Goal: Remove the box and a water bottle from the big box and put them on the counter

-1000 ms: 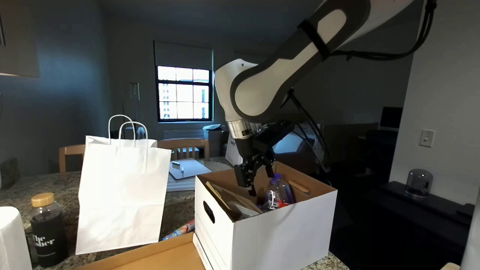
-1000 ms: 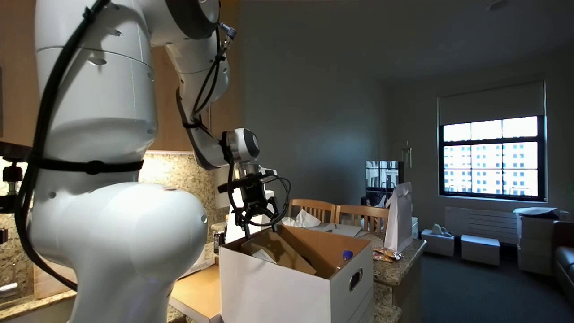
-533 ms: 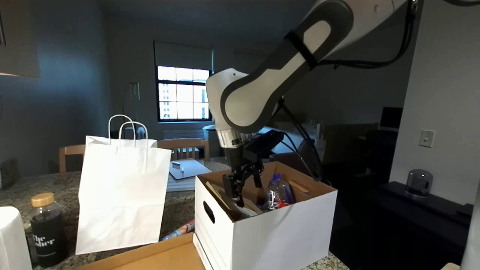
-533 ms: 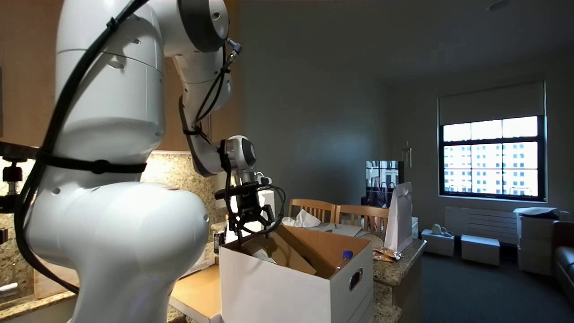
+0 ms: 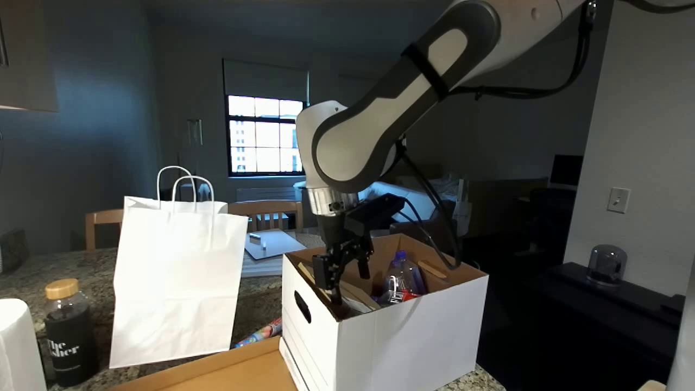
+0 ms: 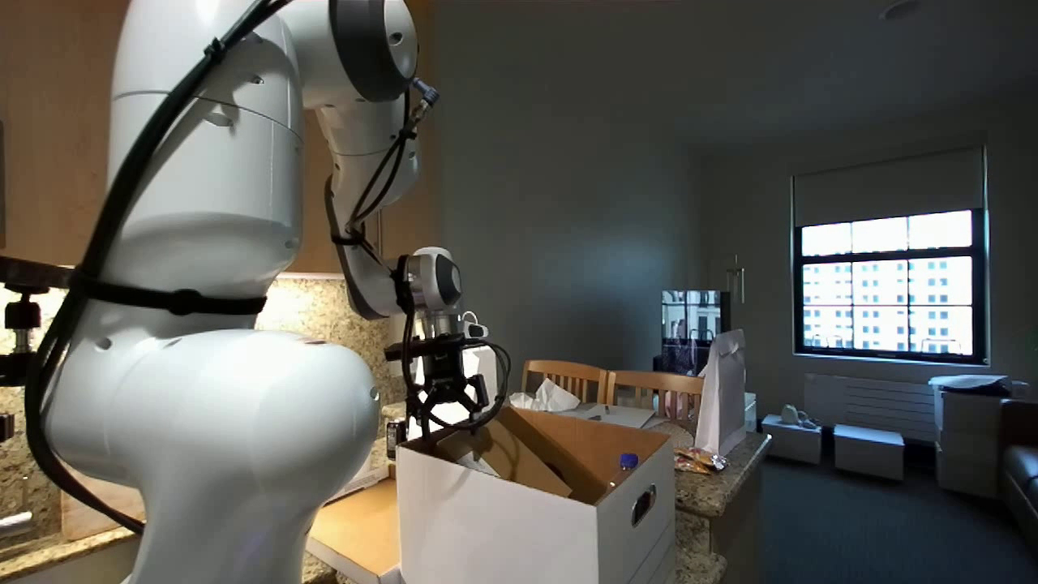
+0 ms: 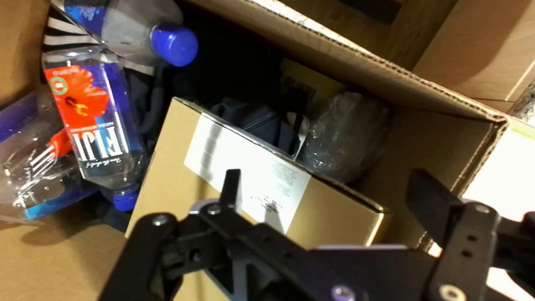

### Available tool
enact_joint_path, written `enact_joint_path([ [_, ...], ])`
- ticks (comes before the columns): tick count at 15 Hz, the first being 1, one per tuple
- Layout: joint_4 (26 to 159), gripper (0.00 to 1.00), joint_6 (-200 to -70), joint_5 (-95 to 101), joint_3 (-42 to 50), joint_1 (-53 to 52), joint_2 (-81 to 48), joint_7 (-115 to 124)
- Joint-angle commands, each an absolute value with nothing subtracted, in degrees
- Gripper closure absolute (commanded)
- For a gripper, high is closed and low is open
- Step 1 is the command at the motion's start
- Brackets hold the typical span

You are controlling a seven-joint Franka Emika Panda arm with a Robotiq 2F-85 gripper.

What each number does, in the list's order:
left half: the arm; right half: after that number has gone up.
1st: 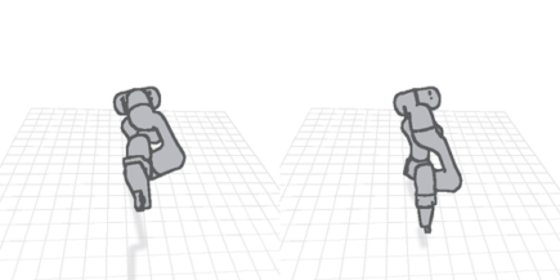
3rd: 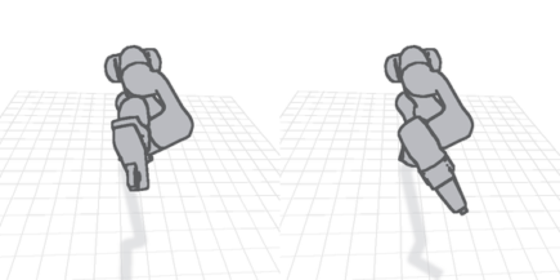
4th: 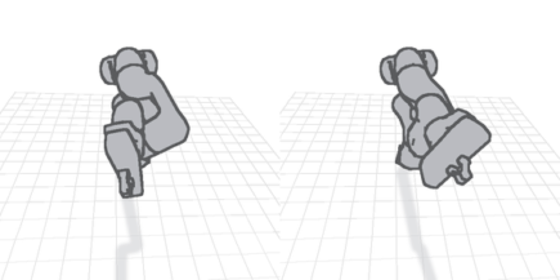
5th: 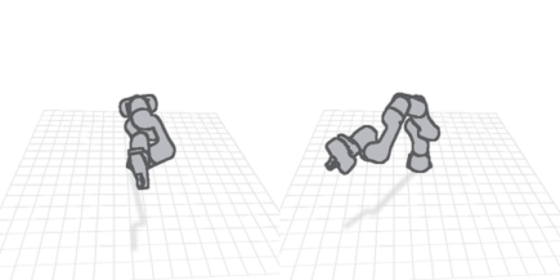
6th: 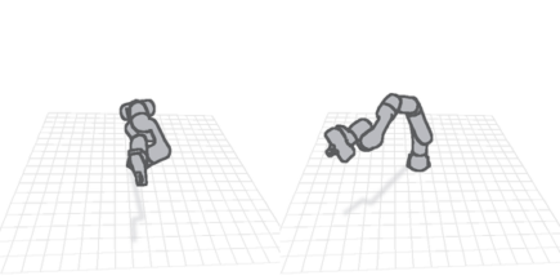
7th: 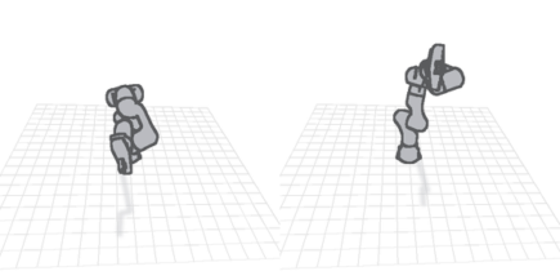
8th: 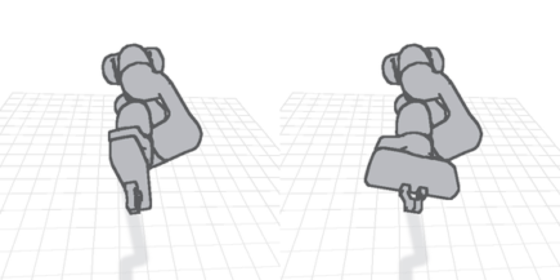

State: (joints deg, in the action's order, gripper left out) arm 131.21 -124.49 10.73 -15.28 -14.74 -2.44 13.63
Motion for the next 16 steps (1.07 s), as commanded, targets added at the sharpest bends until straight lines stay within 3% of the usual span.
enact_joint_path([
  [1,131.41,0.0,-127.0,5.51,-14.77,-14.48,-3.63,10.85],
  [7,134.24,0.0,-135.15,2.05,-12.36,-12.94,-1.34,12.3],
  [16,133.5,0.0,-136.08,-6.98,-10.79,-11.39,-3.25,7.84],
])
